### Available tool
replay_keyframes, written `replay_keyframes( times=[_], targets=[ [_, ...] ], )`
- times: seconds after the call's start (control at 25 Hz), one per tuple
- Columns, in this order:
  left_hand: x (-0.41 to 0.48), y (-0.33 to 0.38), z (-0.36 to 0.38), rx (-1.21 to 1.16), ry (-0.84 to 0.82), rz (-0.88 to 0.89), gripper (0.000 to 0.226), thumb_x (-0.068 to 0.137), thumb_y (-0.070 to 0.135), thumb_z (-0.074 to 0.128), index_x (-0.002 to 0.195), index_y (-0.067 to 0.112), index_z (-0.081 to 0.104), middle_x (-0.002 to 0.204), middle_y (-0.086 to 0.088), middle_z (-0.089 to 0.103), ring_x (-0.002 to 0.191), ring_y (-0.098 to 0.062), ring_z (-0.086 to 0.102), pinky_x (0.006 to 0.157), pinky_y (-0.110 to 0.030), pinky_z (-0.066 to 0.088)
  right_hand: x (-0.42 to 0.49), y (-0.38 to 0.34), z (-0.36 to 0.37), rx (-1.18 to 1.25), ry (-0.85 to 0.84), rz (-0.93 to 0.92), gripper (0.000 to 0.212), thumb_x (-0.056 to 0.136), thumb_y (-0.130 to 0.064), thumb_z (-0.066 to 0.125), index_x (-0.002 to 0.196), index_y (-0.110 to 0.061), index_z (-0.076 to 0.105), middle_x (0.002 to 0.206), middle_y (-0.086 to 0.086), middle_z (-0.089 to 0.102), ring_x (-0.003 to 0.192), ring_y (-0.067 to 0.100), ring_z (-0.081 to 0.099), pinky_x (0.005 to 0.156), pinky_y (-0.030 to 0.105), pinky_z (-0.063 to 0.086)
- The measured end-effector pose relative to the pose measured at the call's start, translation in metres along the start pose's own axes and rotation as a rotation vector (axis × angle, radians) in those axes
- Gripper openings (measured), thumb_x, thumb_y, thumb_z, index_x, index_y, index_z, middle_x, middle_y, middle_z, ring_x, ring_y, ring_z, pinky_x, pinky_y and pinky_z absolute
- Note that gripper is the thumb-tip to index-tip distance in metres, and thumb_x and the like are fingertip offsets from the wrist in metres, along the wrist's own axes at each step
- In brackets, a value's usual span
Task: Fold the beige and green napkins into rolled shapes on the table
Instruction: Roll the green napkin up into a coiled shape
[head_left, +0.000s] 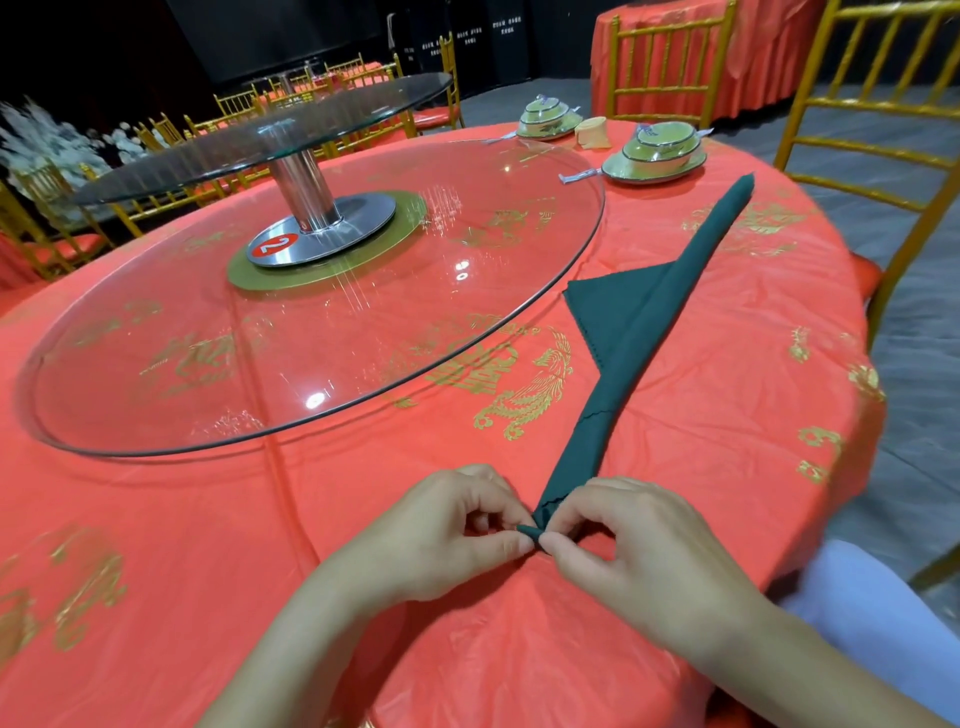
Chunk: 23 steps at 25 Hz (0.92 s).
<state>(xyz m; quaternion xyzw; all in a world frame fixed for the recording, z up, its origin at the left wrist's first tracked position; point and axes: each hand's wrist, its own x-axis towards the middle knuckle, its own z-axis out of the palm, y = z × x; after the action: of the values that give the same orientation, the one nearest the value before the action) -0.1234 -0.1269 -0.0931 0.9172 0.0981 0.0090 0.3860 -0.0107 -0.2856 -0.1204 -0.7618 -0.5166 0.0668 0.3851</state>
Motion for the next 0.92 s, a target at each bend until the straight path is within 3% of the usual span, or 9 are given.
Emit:
replay_keyframes(
  times=[0.08,0.2,0.4,0.64,0.76,0.92],
  targets=[
    [0.0,0.002,0.001,0.042,0.002,-0.009,0.007,0.08,0.037,0.06,0.078,0.035,0.066,0.083,0.011,0.059,0.072,-0.003,0.05,0.068,-0.017,0.04,-0.001,0.0,0.0,0.062,0.03,0.007,0.021,0.071,-0.05,0.045,0.084,-0.036,0.053,0.075,-0.018,0.058,0.073,0.003,0.057,0.068,0.028,0.048],
    [0.0,0.01,0.007,0.168,0.077,-0.03,0.008,0.086,0.034,0.059,0.081,0.037,0.054,0.074,0.017,0.053,0.064,0.0,0.046,0.06,-0.015,0.035,-0.001,0.002,0.002,0.04,0.042,-0.029,0.019,0.074,-0.048,0.046,0.079,-0.034,0.058,0.082,-0.015,0.048,0.068,0.007,0.056,0.066,0.033,0.05],
    [0.003,0.013,0.01,0.203,0.159,-0.093,0.012,0.084,0.028,0.064,0.076,0.024,0.055,0.056,0.026,0.052,0.051,0.0,0.043,0.049,-0.015,0.028,-0.003,0.006,0.002,-0.03,0.024,-0.034,0.03,0.07,-0.054,0.051,0.08,-0.032,0.067,0.086,-0.018,0.042,0.072,0.002,0.052,0.066,0.022,0.044],
    [0.002,0.008,0.009,0.171,0.182,-0.012,0.012,0.08,0.036,0.063,0.088,0.033,0.055,0.074,0.022,0.055,0.063,-0.002,0.046,0.057,-0.011,0.032,0.001,0.008,0.001,-0.074,0.066,-0.038,0.028,0.072,-0.048,0.047,0.073,-0.027,0.066,0.085,-0.016,0.043,0.068,-0.001,0.05,0.059,0.027,0.047],
    [0.0,-0.002,0.006,0.096,0.129,0.018,0.031,0.073,0.047,0.067,0.102,0.04,0.058,0.08,0.014,0.055,0.068,-0.003,0.047,0.064,-0.013,0.038,0.003,0.011,-0.004,-0.014,0.06,0.007,0.029,0.073,-0.047,0.046,0.069,-0.025,0.065,0.084,-0.017,0.046,0.068,-0.001,0.05,0.06,0.025,0.046],
    [0.006,0.002,0.012,0.194,0.211,0.007,0.016,0.08,0.04,0.057,0.093,0.034,0.063,0.081,0.018,0.053,0.069,0.0,0.047,0.064,-0.013,0.035,0.005,0.015,-0.004,0.025,0.111,0.022,0.011,0.075,-0.035,0.059,0.076,-0.026,0.065,0.084,-0.018,0.047,0.074,-0.002,0.053,0.068,0.02,0.043]
  ],
)
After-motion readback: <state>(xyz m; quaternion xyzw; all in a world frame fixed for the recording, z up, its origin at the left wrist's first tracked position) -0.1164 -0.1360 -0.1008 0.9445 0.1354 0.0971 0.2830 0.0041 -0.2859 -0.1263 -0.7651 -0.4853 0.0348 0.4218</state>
